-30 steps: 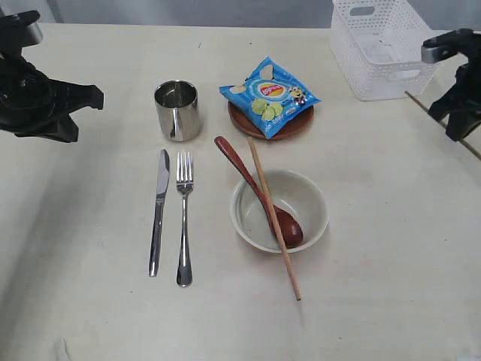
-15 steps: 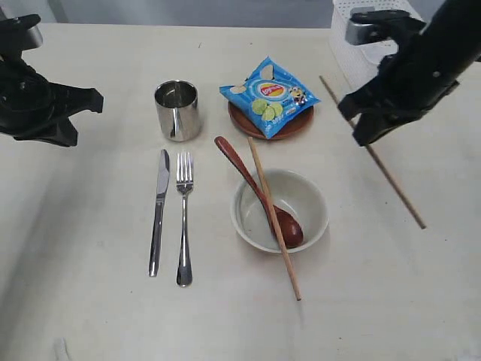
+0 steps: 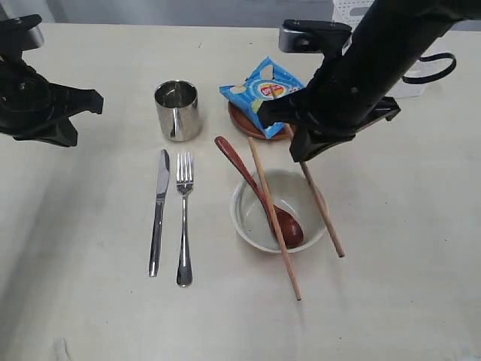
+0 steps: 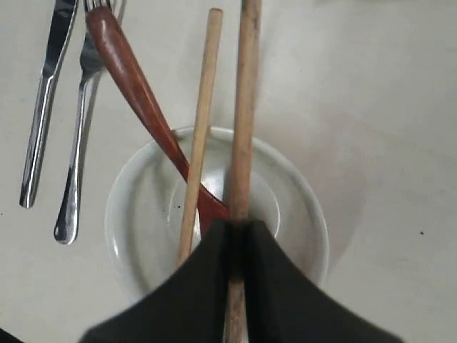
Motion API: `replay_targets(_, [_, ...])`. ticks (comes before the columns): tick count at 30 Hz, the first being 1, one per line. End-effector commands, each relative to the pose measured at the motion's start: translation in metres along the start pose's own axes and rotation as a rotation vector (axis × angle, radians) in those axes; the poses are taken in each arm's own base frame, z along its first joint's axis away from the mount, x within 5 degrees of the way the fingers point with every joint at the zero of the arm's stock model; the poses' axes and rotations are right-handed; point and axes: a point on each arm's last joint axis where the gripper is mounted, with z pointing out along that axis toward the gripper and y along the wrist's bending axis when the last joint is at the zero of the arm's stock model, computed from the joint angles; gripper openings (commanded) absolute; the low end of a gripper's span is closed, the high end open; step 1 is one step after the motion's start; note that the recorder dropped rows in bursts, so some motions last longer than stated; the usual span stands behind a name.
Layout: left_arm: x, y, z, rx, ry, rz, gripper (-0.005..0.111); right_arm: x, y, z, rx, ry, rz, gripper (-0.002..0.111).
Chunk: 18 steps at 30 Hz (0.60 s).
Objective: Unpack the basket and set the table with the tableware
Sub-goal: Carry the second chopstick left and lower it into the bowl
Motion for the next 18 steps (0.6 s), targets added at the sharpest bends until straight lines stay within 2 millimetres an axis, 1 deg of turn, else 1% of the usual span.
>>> replay_targets(1, [0.0028,-0.002,0.0012,0.01,0.011,-0.003,0.0,0.0094,-0.004,0.0113,0.004,-0.005,0.047,-0.001])
replay_targets(4, [0.0028,-0.002,0.0012,0.01,0.011,-0.003,0.0,0.0178,-0.0061,0.0206,-0.009,0.013,0.078,-0.001])
replay_targets(10, [0.0028,-0.0022,0.0012,0.011,0.011,-0.005,0.0,0.0178,-0.0001,0.0203,-0.074,0.018,0.129,-0.001])
replay_targets(18, [0.0028,-0.0022,0.0012,0.011,0.011,-0.005,0.0,0.0169,-0.0005,0.0204,-0.071,0.006,0.105,-0.001])
